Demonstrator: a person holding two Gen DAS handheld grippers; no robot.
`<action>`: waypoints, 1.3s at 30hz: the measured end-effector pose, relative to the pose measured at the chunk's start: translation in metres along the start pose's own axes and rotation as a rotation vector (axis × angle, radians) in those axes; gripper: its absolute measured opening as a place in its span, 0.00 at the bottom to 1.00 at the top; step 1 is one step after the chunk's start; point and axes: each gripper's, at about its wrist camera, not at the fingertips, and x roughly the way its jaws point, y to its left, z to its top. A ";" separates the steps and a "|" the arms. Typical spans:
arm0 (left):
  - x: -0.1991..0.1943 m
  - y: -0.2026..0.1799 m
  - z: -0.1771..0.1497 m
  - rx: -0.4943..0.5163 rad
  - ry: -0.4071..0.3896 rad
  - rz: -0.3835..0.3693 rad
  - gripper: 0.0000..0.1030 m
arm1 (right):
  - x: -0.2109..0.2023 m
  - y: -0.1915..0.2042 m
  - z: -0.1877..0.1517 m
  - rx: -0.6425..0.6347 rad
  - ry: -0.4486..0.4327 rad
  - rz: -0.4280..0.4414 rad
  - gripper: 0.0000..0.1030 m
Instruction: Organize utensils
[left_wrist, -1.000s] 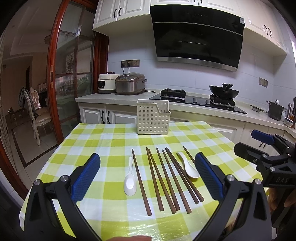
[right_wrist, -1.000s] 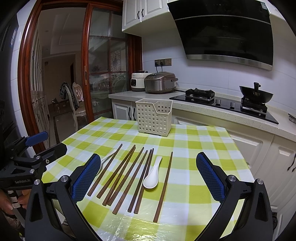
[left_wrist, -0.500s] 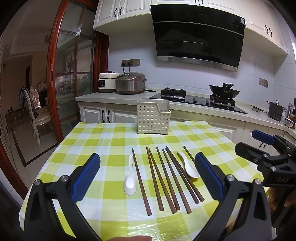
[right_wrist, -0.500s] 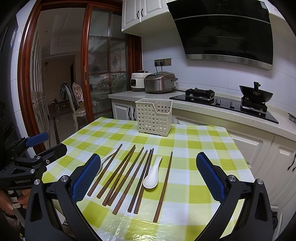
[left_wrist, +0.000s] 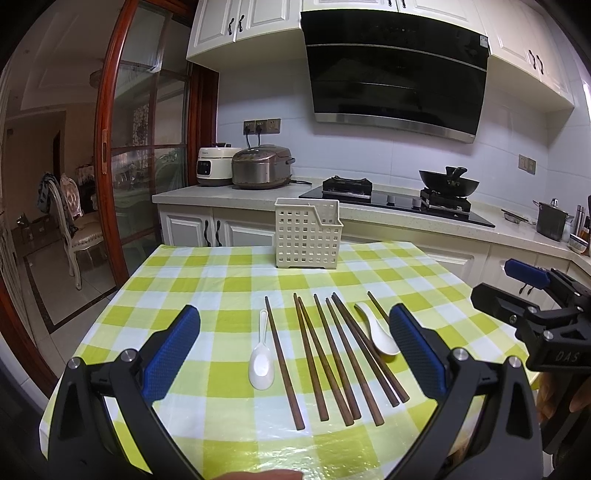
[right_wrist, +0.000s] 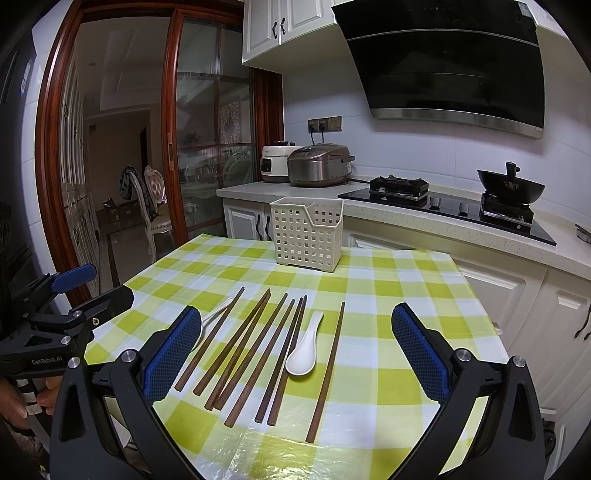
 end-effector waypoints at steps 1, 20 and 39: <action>0.000 0.000 0.000 -0.001 0.000 0.001 0.96 | 0.000 0.000 0.000 0.000 0.000 0.000 0.94; -0.004 0.002 0.002 -0.007 -0.010 -0.004 0.96 | 0.001 -0.005 -0.003 0.014 -0.010 -0.009 0.94; 0.041 0.030 -0.011 -0.085 0.102 0.047 0.96 | 0.050 -0.028 -0.024 0.072 0.114 -0.037 0.94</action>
